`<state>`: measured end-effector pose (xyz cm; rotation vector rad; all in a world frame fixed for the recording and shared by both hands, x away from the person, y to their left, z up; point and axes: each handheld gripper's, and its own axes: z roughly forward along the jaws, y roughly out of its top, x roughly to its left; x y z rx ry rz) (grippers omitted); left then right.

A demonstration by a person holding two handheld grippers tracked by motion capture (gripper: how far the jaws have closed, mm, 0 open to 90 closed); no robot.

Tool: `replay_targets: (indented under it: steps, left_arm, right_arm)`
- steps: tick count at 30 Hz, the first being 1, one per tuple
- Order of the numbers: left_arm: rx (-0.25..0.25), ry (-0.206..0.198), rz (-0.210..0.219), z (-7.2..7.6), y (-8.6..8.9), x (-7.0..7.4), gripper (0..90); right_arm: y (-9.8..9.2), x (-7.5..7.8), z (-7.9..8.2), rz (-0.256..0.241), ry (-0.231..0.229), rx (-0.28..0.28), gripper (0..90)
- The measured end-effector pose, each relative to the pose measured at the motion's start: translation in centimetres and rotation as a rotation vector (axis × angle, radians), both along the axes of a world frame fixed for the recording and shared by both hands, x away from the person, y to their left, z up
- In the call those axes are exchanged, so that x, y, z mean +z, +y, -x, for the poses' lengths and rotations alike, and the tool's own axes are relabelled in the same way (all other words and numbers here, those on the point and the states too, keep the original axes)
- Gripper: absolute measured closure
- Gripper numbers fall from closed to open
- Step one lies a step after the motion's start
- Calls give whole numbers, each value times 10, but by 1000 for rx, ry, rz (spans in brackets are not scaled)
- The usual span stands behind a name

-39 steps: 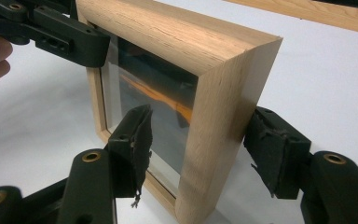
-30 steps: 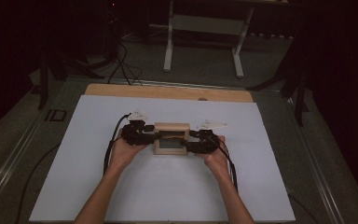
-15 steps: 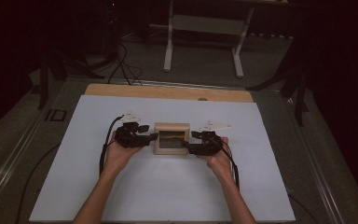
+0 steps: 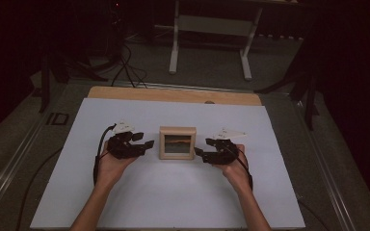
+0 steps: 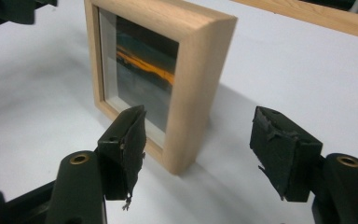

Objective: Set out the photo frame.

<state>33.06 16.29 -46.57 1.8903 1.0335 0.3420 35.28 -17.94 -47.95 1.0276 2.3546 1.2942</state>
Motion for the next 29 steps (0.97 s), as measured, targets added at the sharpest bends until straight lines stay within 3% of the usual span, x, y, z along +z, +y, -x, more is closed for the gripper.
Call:
replay_targets:
  steps: [3,14,29]
  left_arm:
    - [0,-2,-15,6,4,-1,426]
    - [28,-14,-7,23,24,-6,428]
    - [73,19,-16,39,49,-22,427]
  right_arm:
    - [-7,0,3,7,-1,-7,353]
    - [-24,-6,15,24,6,-17,350]
    - [-50,-20,31,23,18,-63,347]
